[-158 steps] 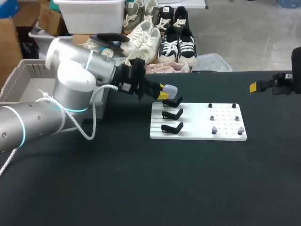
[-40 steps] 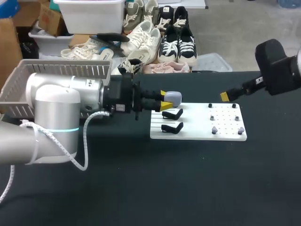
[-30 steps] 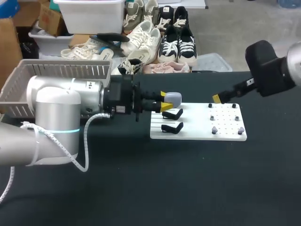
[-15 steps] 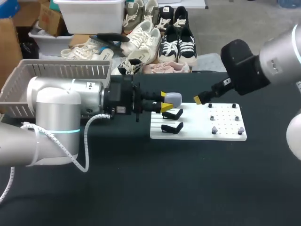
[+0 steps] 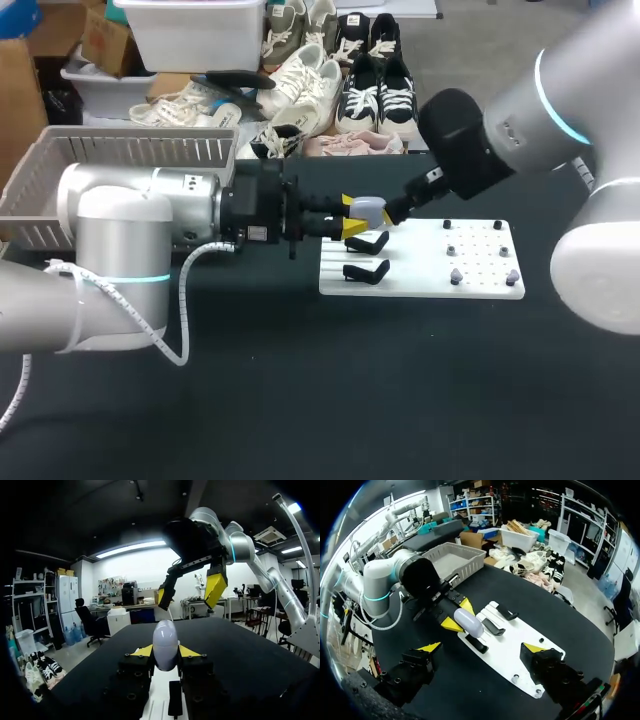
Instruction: Pick up each earbud case from the left stands, insert the matching earbuds, close the lid, and place the case in the box.
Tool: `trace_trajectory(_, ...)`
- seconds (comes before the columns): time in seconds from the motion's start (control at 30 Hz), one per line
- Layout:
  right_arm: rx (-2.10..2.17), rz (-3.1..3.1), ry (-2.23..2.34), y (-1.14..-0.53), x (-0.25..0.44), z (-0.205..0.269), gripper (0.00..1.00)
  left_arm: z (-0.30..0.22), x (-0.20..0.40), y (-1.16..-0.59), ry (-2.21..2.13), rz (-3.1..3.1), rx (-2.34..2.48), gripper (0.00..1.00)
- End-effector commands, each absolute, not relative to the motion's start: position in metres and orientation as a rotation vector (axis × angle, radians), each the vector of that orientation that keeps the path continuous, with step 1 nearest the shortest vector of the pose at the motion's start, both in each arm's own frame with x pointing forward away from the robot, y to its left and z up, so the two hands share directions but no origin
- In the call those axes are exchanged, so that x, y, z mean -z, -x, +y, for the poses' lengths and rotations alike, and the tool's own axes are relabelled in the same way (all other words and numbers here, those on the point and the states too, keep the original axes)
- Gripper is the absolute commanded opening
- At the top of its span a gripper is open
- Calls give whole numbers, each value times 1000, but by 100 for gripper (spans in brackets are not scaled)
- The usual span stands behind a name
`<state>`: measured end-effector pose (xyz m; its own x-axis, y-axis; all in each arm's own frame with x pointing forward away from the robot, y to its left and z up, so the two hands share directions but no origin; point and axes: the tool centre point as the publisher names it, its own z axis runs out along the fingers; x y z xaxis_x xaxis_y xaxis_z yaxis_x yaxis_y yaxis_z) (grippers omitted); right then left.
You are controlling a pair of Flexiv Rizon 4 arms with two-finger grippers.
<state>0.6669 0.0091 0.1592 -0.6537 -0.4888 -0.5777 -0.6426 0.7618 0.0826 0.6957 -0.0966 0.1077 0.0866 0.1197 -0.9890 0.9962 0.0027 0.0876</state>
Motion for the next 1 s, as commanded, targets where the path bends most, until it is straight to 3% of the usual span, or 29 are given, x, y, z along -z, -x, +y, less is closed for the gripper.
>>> trace_trajectory(0.03, -323, 2435, 827, -672, -153, 17, 100, -97, -107, -694, -1326, 1235, 1074, 0)
trace_trajectory(1.0, -321, 2483, 841, -692, -134, 25, 100, -97, -107, -694, -1326, 1235, 1074, 0)
